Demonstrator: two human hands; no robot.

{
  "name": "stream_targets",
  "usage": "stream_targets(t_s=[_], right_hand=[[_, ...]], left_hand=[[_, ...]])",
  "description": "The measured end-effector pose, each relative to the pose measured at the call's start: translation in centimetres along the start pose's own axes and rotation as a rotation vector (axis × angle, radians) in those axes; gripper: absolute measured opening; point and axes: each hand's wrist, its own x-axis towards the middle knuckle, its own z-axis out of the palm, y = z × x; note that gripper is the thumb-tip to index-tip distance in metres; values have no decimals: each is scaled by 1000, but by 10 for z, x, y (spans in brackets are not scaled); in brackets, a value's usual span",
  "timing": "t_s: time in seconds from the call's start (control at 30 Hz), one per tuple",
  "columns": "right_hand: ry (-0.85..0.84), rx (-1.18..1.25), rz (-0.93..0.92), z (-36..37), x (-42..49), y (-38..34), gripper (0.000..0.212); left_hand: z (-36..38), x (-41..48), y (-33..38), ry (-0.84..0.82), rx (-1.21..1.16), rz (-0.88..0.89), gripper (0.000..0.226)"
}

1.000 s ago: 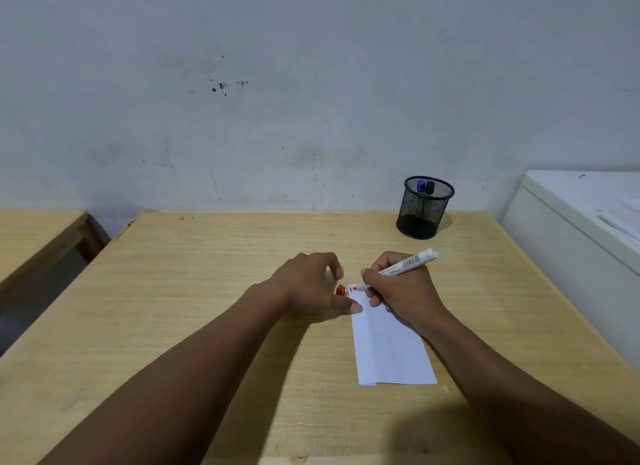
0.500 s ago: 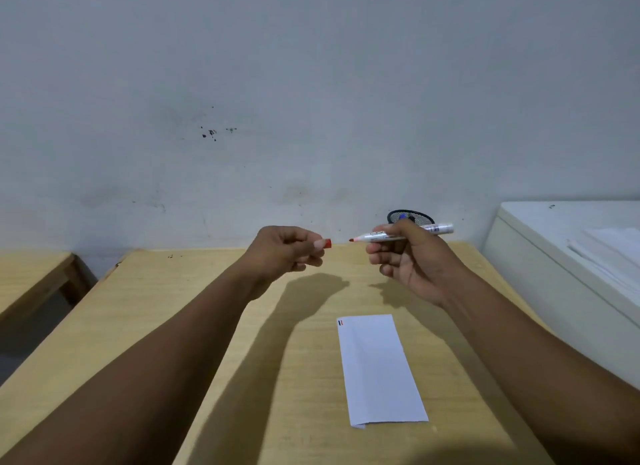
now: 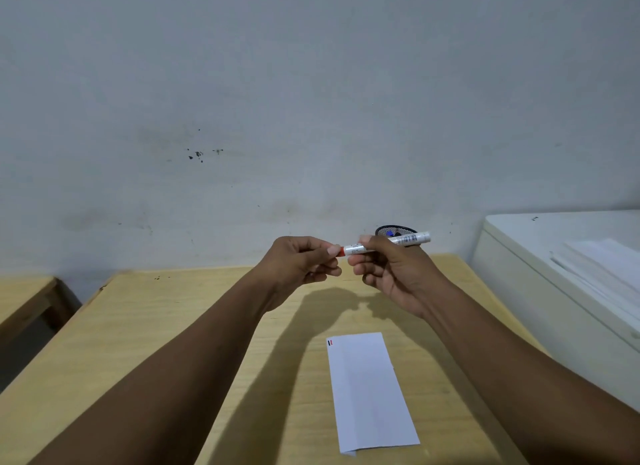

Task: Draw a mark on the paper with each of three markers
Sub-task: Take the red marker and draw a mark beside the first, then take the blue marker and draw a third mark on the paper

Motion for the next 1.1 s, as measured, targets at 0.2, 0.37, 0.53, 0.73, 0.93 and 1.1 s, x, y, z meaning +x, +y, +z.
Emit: stream_targets(t_s=[0.2,0.37,0.53,0.73,0.93,1.1], right_hand=[[-18,-176,85,-14,6,-18,37],[142,-564,50,-57,15,-72,47],[222,-905,-44,-88,24,-95,32],[182,-1048,-32,-88,38,-80,28],[178,-1044,-49,-94,48,-64,18],[210,-1001,-73,-98,51,-53,16]], left_hand=[[14,9,-2,104,16,51,13],[14,34,26,278,69,170,13],[25,65,42,351,400,270,14],[59,98,33,302,800,342,11],[74,114,19,171,914,294,18],[77,112,11,40,894,248,33]])
